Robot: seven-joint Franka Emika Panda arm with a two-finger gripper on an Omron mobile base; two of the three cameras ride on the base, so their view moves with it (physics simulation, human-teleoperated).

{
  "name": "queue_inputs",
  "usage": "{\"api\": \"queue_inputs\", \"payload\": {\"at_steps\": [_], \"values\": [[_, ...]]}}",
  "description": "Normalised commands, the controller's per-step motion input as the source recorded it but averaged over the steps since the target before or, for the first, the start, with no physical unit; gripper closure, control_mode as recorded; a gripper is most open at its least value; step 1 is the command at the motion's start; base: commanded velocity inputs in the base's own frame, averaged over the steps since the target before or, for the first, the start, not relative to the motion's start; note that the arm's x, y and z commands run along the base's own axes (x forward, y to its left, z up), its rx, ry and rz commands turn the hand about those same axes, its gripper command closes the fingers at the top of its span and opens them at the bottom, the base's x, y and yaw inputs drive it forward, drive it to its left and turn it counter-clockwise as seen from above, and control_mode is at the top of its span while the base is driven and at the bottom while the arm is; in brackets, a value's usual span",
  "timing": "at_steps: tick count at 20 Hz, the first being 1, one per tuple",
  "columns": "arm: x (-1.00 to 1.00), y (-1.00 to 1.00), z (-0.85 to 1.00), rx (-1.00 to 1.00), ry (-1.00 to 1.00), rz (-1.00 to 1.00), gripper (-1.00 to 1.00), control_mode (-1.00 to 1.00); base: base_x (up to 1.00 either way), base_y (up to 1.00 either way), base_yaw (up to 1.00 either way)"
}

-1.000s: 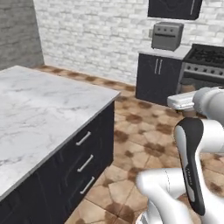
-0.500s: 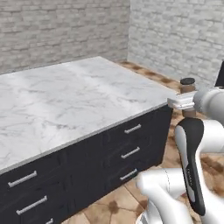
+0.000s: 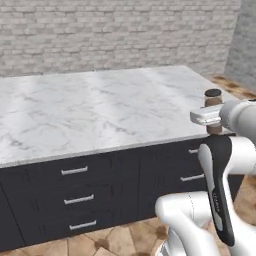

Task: Take the cinnamon bottle from the cabinet and place it on the dining table, next to the plate with the cupcake. Then take the chocolate from the dining counter and place it on the cupcake plate.

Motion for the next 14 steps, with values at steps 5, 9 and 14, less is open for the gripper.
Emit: {"api": "queue_inputs", "payload": {"at_steps": [5,9,14], "values": [[0.00,0.00,0.00,0.00,0.00,0.00,1.00,1.00,0.00,0.91,0.14],[0.00,0.00,0.00,0.00,0.00,0.00,1.00,1.00,0.00,1.00,0.04],[0.00,0.00,0.00,0.00,0.00,0.00,1.00,1.00,0.00,1.00,0.03]]}}
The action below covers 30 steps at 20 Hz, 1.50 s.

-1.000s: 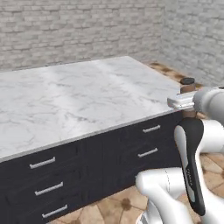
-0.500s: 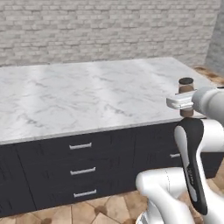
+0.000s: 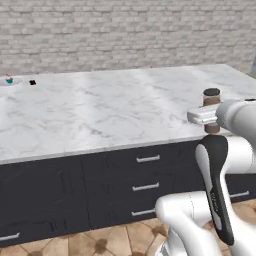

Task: Take the cinnamon bottle from the cabinet and place it on the dining table, next to the plate with the cupcake. Then take the chocolate from the dining counter and place it on the cupcake plate.

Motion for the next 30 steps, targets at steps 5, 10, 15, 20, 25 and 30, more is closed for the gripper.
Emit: {"api": "queue_inputs", "payload": {"at_steps": [5,10,15,20,25,30], "values": [[0.00,0.00,0.00,0.00,0.00,0.00,1.00,1.00,-0.02,1.00,0.02],[0.00,0.00,0.00,0.00,0.00,0.00,1.00,1.00,-0.05,1.00,0.04],[0.00,0.00,0.00,0.00,0.00,0.00,1.00,1.00,-0.02,1.00,0.05],[0.00,0.00,0.00,0.00,0.00,0.00,1.00,1.00,0.00,1.00,0.14],[0.00,0.00,0.00,0.00,0.00,0.00,1.00,1.00,0.00,1.00,0.14],[0.00,0.00,0.00,0.00,0.00,0.00,1.00,1.00,0.03,1.00,0.12]]}}
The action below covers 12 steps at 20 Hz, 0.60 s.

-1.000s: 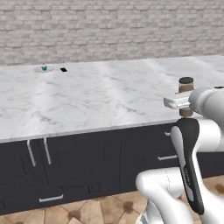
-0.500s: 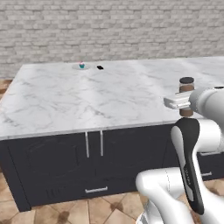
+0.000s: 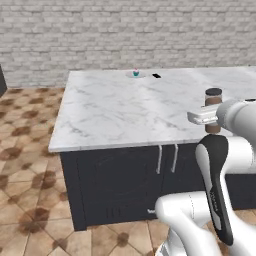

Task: Take the cinnamon bottle from the cabinet and place it on the dining table, next to the plate with the cupcake. Then take the chocolate from the dining counter and place it on the cupcake plate.

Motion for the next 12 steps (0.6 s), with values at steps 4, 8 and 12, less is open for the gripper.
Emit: {"api": "queue_inputs", "payload": {"at_steps": [4,8,12], "values": [[0.00,0.00,0.00,0.00,0.00,0.00,1.00,1.00,0.24,1.00,0.05],[0.00,0.00,0.00,0.00,0.00,0.00,1.00,1.00,0.56,1.00,0.00],[0.00,0.00,0.00,0.00,0.00,0.00,1.00,1.00,0.78,1.00,-0.01]]}}
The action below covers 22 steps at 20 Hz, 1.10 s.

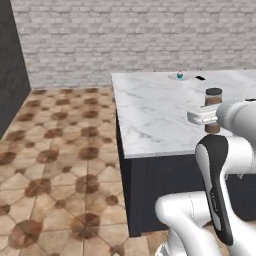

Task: Take the cinnamon bottle from the cabinet and place it on the dining table, next to the plate with the cupcake. Then take the chocolate from the dining counter and place it on the cupcake plate.

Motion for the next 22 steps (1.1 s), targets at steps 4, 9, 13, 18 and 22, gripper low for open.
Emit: {"api": "queue_inputs", "payload": {"at_steps": [4,9,13,18,22], "values": [[0.00,0.00,0.00,0.00,0.00,0.00,1.00,1.00,0.73,1.00,-0.08],[0.00,0.00,0.00,0.00,0.00,0.00,1.00,1.00,0.64,1.00,-0.32],[0.00,0.00,0.00,0.00,0.00,0.00,1.00,1.00,0.70,1.00,-0.53],[0.00,0.00,0.00,0.00,0.00,0.00,1.00,1.00,0.76,1.00,-0.59],[0.00,0.00,0.00,0.00,0.00,0.00,1.00,1.00,0.78,1.00,-0.59]]}}
